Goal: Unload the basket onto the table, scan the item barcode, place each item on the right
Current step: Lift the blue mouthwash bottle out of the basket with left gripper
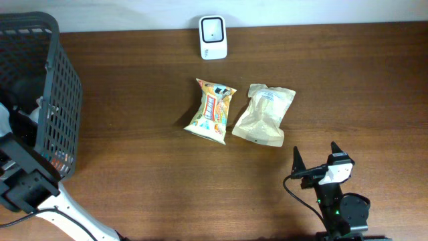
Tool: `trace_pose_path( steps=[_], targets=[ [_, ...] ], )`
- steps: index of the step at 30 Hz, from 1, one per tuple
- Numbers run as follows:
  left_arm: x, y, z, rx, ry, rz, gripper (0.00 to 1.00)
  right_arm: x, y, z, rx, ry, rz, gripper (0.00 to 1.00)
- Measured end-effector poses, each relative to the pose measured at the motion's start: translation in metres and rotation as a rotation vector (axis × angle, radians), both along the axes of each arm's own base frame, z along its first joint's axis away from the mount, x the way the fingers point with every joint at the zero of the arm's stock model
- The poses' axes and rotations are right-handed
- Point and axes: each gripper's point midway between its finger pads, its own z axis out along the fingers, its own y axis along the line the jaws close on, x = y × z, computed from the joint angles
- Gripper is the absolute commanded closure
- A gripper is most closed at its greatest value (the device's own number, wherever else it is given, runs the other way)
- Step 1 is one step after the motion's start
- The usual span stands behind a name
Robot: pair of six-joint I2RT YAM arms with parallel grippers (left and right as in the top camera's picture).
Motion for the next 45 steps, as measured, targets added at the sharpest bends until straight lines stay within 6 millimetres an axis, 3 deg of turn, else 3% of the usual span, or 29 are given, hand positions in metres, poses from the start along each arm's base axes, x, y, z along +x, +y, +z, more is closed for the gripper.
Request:
trace_pose_path(
  steps=[5,11,19,24,29,32,37,40,45],
  targets=[
    [0.005,0.000,0.002,-0.010,-0.013,0.038,0.88,0.000,0.000,0.000,0.000,0.000,0.000,0.02],
    [0.033,0.003,0.011,-0.046,-0.092,0.163,0.89,0.000,0.000,0.000,0.000,0.000,0.000,0.02],
    [0.057,0.004,0.046,-0.061,-0.228,0.212,0.89,0.000,0.000,0.000,0.000,0.000,0.000,0.02],
    [0.064,0.012,0.116,-0.021,-0.423,0.220,0.89,0.000,0.000,0.000,0.000,0.000,0.000,0.02],
    [0.061,0.023,0.211,0.039,-0.685,0.253,0.89,0.000,0.000,0.000,0.001,0.000,0.000,0.02],
    [0.060,0.018,0.265,0.015,-0.854,0.249,0.89,0.000,0.000,0.000,0.000,0.000,0.000,0.02],
    [0.071,-0.023,0.330,-0.181,-1.090,0.151,0.92,0.000,0.000,0.000,0.000,0.000,0.000,0.02],
    [0.073,-0.048,0.356,-0.343,-1.179,0.079,0.90,0.000,0.000,0.000,0.000,0.000,0.000,0.02],
    [0.058,-0.097,0.396,-0.627,-1.269,-0.083,0.90,0.000,0.000,0.000,0.000,0.000,0.000,0.02]
  ],
)
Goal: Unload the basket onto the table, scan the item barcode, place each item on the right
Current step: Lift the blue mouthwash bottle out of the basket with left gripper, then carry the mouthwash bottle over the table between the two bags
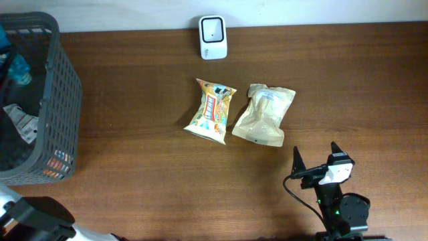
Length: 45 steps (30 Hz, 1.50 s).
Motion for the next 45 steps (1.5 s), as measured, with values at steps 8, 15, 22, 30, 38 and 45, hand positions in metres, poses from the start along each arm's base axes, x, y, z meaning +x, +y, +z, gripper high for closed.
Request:
trace_pose_path(
  steps=[8,15,22,30,38,45],
  targets=[
    [0.000,-0.088,0.027,-0.031,-0.087,-0.280,0.93,0.000,0.000,0.000,0.000,0.000,0.000,0.02],
    [0.006,-0.195,0.026,-0.036,-0.079,-0.539,0.94,0.000,0.000,0.000,0.000,0.000,0.000,0.02],
    [0.020,-0.295,-0.012,0.113,0.065,-0.558,0.96,0.000,0.000,0.000,0.000,0.000,0.000,0.02],
    [0.014,-0.381,-0.108,0.340,0.384,-0.543,0.97,0.000,0.000,0.000,0.000,0.000,0.000,0.02],
    [0.025,-0.452,-0.229,0.370,0.682,-0.598,0.97,0.000,0.000,0.000,0.000,0.000,0.000,0.02],
    [0.052,-0.488,-0.305,0.352,0.839,-0.402,0.94,0.000,0.000,0.000,0.000,0.000,0.000,0.02]
  ],
)
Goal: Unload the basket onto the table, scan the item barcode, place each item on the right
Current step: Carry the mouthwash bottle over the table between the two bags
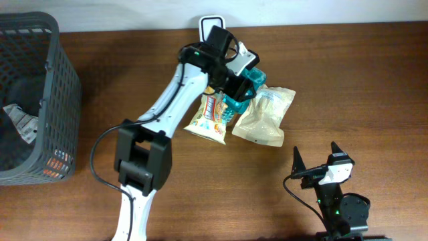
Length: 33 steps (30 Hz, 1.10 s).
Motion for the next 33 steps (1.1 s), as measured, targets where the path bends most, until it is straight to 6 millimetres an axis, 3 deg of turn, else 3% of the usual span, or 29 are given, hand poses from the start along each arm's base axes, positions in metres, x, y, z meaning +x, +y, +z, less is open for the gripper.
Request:
trace_pose_path(
  steps=[4,8,11,15,16,17,18,27,30,33],
  targets=[
    [0.015,-0.001,-0.017,0.059,0.023,0.187,0.93,0.000,0.000,0.000,0.000,0.000,0.000,0.02],
    [0.020,0.002,-0.032,0.123,0.063,0.380,0.99,0.000,0.000,0.000,0.000,0.000,0.000,0.02],
    [0.017,0.000,-0.046,0.150,0.100,0.460,0.97,0.000,0.000,0.000,0.000,0.000,0.000,0.02],
    [0.009,-0.006,-0.061,0.184,0.135,0.509,0.80,0.000,0.000,0.000,0.000,0.000,0.000,0.02],
    [0.007,-0.006,-0.062,0.195,0.134,0.517,0.70,0.000,0.000,0.000,0.000,0.000,0.000,0.02],
    [0.005,-0.006,-0.063,0.209,0.129,0.525,0.54,0.000,0.000,0.000,0.000,0.000,0.000,0.02],
    [0.005,-0.006,-0.064,0.216,0.124,0.529,0.46,0.000,0.000,0.000,0.000,0.000,0.000,0.02],
    [0.007,0.001,-0.065,0.250,0.102,0.569,0.18,0.000,0.000,0.000,0.000,0.000,0.000,0.02],
    [0.011,-0.001,-0.057,0.235,0.095,0.576,0.00,0.000,0.000,0.000,0.000,0.000,0.000,0.02],
    [0.016,-0.005,-0.045,0.209,0.074,0.578,0.01,0.000,0.000,0.000,0.001,0.000,0.000,0.02]
  ],
)
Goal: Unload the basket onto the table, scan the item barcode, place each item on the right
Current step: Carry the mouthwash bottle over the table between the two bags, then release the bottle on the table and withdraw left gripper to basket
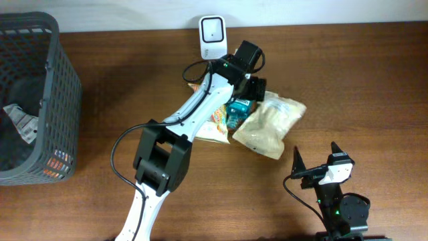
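A white barcode scanner [212, 37] stands at the table's far edge. My left gripper [256, 88] reaches out just right of and below it, over the pile of items. A teal packet [237, 110] lies right at its fingers, between a yellow snack bag [212, 130], mostly hidden under the arm, and a tan pouch [273, 125]. Whether the fingers still grip the packet is hidden from above. My right gripper [314, 148] stands open at the near right, holding nothing.
A dark mesh basket [63, 100] fills the left side, with a crumpled grey-white item [17, 118] inside. The left arm runs diagonally from the near left across the middle of the brown table [361, 80].
The left gripper has shifted right and nearer, away from the scanner, and the teal packet is now down among the bags. The tan pouch has been pushed right and turned. The right arm is unchanged.
First the left arm was at the basket, with a teal item showing in the basket's far corner a moment later. Then the gripper held a teal packet just below the scanner. Now the packet sits between the snack bag and the pouch.
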Tool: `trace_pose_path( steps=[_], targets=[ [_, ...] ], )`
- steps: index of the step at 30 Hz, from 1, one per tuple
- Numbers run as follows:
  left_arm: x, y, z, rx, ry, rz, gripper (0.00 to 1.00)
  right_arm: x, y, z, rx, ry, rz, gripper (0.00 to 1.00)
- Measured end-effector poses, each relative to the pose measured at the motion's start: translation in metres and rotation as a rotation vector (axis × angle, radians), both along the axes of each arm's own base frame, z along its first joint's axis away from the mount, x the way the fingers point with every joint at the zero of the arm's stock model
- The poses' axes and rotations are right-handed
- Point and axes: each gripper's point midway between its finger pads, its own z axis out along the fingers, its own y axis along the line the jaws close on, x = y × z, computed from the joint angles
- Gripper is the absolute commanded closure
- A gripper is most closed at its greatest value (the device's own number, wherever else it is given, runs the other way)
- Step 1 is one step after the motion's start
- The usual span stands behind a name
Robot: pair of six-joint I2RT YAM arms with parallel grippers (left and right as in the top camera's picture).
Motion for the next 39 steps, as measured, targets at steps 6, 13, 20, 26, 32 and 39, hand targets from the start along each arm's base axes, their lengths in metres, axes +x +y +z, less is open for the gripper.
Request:
trace_pose_path(
  steps=[6,13,20,26,32,39],
  targets=[
    [0.003,0.003,0.026,-0.010,-0.046,-0.005,0.01,0.000,0.000,0.000,0.000,0.000,0.000,0.02],
    [0.004,0.024,0.123,-0.064,-0.206,0.017,0.01,0.000,0.000,0.000,-0.001,0.000,0.000,0.02],
    [-0.022,0.091,0.212,0.113,-0.375,0.050,0.01,0.000,0.000,0.000,-0.001,0.000,0.000,0.02],
    [-0.009,0.229,0.222,0.293,-0.326,0.335,0.01,0.000,0.000,0.000,-0.001,0.000,0.000,0.02],
    [-0.022,0.385,0.272,0.283,-0.400,0.766,0.01,0.000,0.000,0.000,-0.001,0.000,0.000,0.02],
    [-0.058,0.509,0.291,0.314,-0.431,1.098,0.01,0.000,0.000,0.000,0.000,0.000,0.000,0.02]
  ],
)
